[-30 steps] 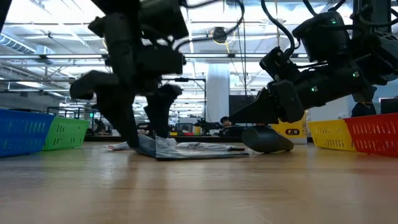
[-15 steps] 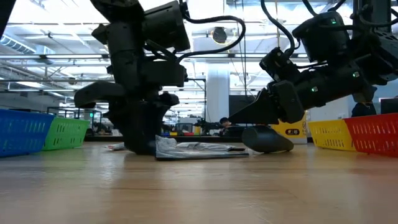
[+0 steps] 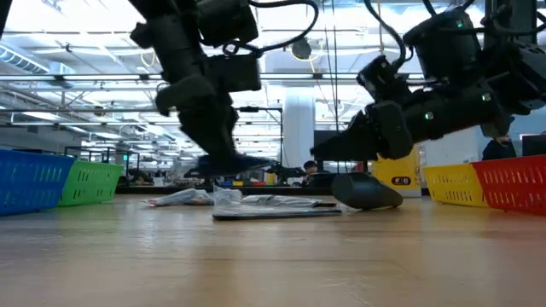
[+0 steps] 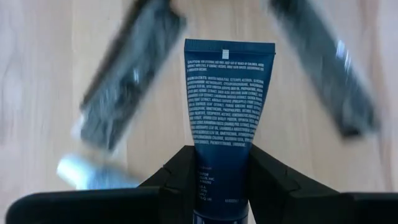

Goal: Pick & Place Travel size toiletries
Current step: Put the blue shave cream into the yellow bin

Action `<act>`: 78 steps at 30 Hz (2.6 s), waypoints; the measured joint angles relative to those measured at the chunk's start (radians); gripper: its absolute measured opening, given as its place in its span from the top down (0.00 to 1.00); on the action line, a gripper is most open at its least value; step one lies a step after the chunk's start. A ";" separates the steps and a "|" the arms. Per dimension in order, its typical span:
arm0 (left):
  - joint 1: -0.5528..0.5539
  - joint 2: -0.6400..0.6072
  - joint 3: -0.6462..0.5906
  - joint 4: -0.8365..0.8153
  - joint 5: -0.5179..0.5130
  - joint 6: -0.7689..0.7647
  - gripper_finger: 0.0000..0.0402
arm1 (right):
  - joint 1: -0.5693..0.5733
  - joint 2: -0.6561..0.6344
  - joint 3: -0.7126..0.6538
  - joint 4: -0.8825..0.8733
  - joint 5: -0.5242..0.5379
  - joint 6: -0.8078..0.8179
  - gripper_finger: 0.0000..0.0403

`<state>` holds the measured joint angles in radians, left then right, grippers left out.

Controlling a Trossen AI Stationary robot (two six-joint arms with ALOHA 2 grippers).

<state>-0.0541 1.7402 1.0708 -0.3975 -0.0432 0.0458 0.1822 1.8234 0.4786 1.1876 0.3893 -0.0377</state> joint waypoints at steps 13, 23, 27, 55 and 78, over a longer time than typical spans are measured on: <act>0.084 0.000 -0.074 0.282 0.361 -0.111 0.74 | 0.007 -0.474 0.101 -0.739 -0.186 -0.493 0.46; 0.153 0.000 -0.073 0.387 0.510 -0.288 0.74 | 0.023 -0.313 0.157 -0.574 -0.156 -0.827 0.42; 0.167 0.000 -0.073 0.395 0.551 -0.303 0.74 | 0.023 -0.302 0.155 -0.566 -0.165 -0.888 0.47; 0.229 -0.084 -0.052 0.437 0.552 -0.058 0.16 | 0.154 -0.561 0.172 -1.086 0.276 -0.377 1.00; -0.027 0.155 -0.409 1.460 -0.337 -0.235 0.23 | -0.229 -0.859 0.479 -2.545 -0.341 0.740 1.00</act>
<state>-0.0806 1.8948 0.6615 1.0627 -0.3797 -0.1889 -0.0465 0.9646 0.9578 -1.3577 0.0486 0.7023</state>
